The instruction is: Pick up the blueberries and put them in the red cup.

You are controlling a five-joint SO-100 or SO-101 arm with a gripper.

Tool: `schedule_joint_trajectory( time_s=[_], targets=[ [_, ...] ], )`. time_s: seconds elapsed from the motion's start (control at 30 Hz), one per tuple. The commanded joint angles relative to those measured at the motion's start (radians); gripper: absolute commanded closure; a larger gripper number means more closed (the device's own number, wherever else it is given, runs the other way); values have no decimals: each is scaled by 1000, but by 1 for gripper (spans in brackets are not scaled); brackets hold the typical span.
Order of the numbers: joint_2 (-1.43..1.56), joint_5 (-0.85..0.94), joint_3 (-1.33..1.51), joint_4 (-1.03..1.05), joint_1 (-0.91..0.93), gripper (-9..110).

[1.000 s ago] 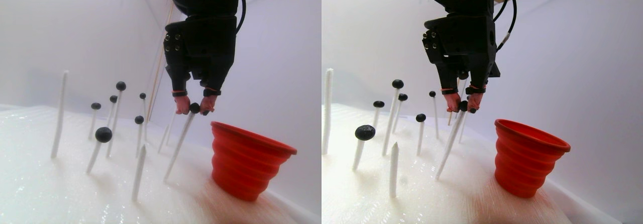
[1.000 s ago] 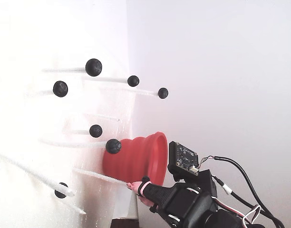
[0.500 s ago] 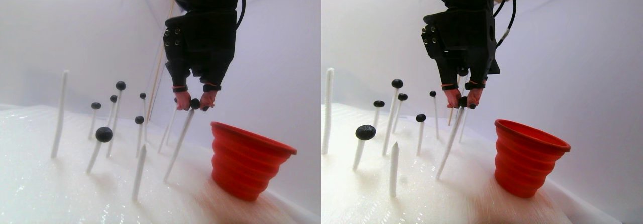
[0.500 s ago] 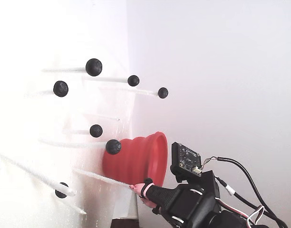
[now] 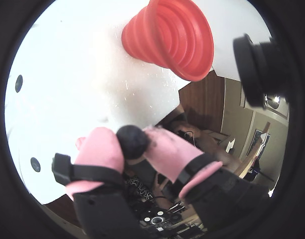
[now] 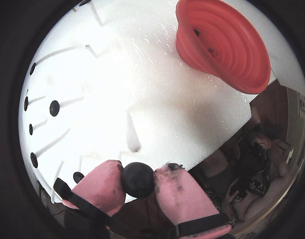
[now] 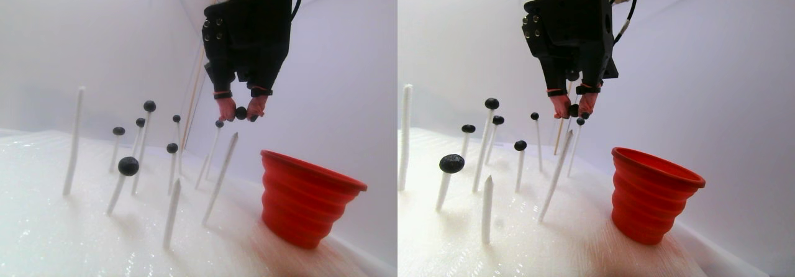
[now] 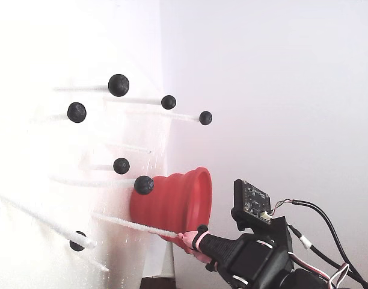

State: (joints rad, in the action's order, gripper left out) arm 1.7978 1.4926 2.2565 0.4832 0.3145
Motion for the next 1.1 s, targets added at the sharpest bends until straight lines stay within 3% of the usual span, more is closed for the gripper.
schedule_joint_trajectory(
  time_s=[0.0, 1.07],
  targets=[
    [120, 2, -57, 15, 26, 92],
    [-55, 64, -219, -107, 213, 92]
  ],
)
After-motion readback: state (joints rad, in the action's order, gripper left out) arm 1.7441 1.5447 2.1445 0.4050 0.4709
